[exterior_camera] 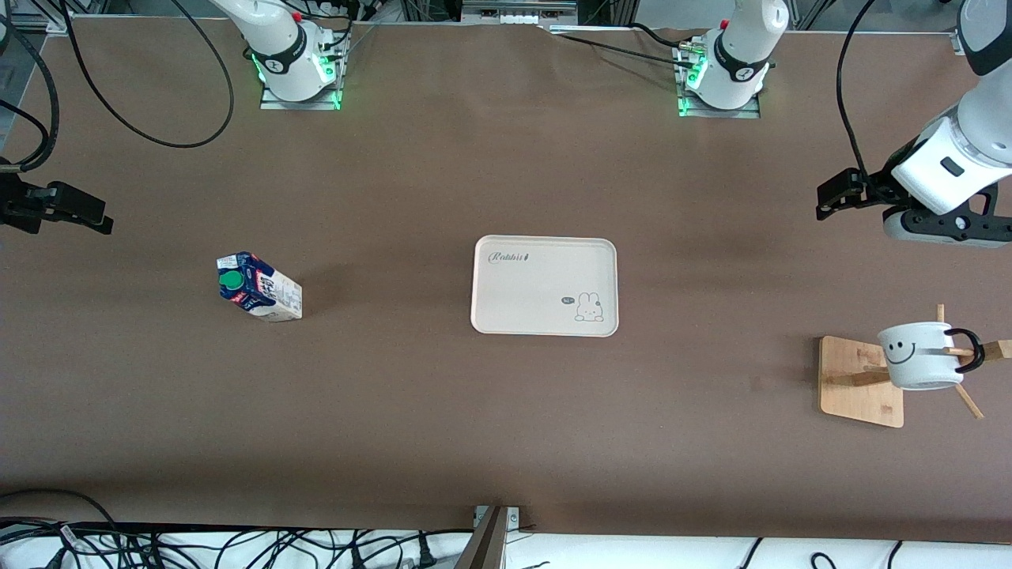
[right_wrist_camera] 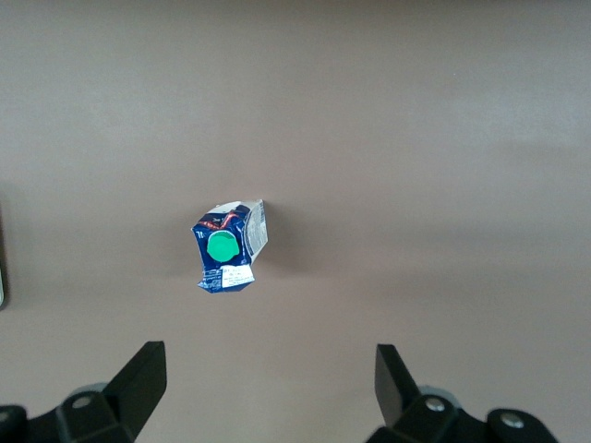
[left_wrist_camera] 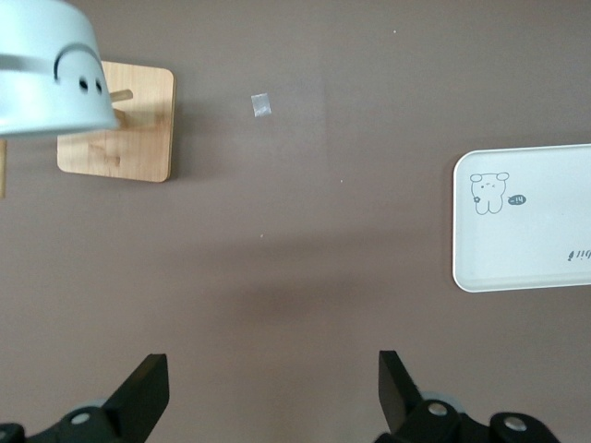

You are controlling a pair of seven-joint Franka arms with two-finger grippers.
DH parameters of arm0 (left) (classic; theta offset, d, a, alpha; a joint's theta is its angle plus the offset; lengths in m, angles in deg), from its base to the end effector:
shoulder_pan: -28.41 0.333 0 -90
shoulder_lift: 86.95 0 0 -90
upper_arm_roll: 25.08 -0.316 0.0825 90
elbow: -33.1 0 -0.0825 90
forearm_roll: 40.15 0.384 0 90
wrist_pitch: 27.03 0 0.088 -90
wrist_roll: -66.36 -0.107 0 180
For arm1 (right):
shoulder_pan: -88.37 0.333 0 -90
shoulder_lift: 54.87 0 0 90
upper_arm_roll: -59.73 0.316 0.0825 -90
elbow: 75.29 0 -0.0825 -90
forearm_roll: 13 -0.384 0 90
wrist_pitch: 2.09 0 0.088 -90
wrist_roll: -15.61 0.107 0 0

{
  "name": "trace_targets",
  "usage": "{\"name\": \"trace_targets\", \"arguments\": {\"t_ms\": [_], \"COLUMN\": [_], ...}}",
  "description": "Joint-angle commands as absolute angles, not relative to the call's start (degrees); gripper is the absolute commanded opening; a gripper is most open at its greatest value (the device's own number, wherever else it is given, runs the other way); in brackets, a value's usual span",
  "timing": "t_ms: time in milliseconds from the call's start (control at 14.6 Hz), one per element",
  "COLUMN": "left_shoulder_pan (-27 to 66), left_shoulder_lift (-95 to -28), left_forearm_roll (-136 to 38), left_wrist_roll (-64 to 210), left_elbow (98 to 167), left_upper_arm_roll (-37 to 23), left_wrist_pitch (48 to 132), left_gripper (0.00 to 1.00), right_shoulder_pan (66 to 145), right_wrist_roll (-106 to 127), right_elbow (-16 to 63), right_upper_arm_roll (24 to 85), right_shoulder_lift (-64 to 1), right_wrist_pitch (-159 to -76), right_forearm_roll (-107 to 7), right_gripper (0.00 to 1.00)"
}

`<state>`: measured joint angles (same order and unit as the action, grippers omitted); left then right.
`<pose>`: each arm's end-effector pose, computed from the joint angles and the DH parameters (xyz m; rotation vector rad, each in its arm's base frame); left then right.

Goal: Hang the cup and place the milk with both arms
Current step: 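Release the mug and raise the left gripper away from the stand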

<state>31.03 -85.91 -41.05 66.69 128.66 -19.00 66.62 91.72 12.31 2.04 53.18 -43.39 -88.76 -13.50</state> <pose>0.5604 -0.0350 0.5740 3.1236 -0.0832 -0.0812 0.6091 -0.0255 0.6072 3.1291 0.0062 -0.0576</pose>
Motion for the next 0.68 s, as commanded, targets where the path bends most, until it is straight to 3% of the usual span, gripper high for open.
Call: {"name": "trace_targets", "arguments": {"t_ms": [0, 616], "left_shoulder_pan": [31.57, 31.75], "left_shoulder_lift": [-86.51, -86.16], "left_forearm_roll": [-40.24, -40.06], "left_wrist_roll": [68.65, 71.55], "left_elbow": [127.49, 124.95], "left_upper_arm_roll": [-18.32, -19.11], "left_wrist_pitch": [64.81, 64.55], "left_gripper": [1.00, 1.00], "right_shoulder_pan": [91.71, 91.97], "right_wrist_roll": [13.23, 13.23], "right_elbow": [2.23, 3.11], "right_upper_arm_roll": [53.58, 53.58], "right_shoulder_lift": [-43.79, -44.67], "right_wrist_pitch": [-88.75, -86.47], "right_forearm_roll": [-12.91, -12.65], "right_gripper": [1.00, 1.00]}}
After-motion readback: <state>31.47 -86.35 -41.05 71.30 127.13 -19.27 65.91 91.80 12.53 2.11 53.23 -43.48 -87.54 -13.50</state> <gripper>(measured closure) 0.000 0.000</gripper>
